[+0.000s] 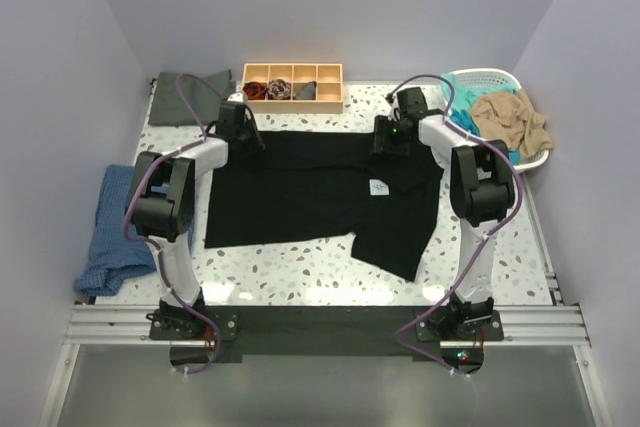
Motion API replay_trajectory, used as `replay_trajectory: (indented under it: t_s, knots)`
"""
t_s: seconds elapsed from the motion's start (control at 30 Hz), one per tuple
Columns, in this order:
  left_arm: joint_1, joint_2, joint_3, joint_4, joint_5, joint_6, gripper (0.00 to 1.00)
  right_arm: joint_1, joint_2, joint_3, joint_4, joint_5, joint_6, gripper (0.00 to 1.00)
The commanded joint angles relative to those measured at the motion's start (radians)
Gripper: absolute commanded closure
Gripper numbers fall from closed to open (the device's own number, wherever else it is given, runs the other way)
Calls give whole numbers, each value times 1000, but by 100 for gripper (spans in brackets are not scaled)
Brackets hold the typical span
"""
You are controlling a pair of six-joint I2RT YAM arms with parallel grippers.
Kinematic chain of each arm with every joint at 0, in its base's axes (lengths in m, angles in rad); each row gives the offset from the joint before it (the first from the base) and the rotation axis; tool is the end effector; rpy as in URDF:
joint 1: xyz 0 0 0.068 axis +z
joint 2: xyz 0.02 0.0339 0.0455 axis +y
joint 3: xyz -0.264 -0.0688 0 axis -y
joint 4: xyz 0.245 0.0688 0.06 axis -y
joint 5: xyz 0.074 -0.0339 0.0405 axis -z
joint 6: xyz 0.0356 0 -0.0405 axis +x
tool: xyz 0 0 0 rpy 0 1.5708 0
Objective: Fold and stack the t-shirts
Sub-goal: Fold the tshirt
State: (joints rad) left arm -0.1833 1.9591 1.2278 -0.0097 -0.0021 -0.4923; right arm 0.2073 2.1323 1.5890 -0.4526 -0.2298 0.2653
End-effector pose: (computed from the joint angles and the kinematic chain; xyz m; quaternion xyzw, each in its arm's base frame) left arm 0.4162 -0.0771 0.1649 -0.1412 0.9042 -0.1327 0.3806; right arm 0.4489 0.1027 0.1705 -0.0049 0.9532 0.1728 0.2481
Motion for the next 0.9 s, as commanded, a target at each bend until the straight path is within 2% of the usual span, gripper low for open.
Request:
replay_trajectory:
  t_s: [0.0,0.5,0.7,0.8,0.87]
  knots:
    - [-16,-62,1,-21,17,24,69,20,-84,-32,-56,-48,-34,45]
    - [-27,-98,-27,-39,10,21,69,113,-299,-231,-132,-62,-37,48]
    - [-27,-95,-28,-42,14,20,69,150,-336,-308,-138,-98,-14,48]
    - [-27,-98,-31,-47,13,18,69,156,-351,-329,-121,-60,-12,52]
    - [-28,-101,-34,-39,11,18,69,156,-426,-374,-51,-11,6,45]
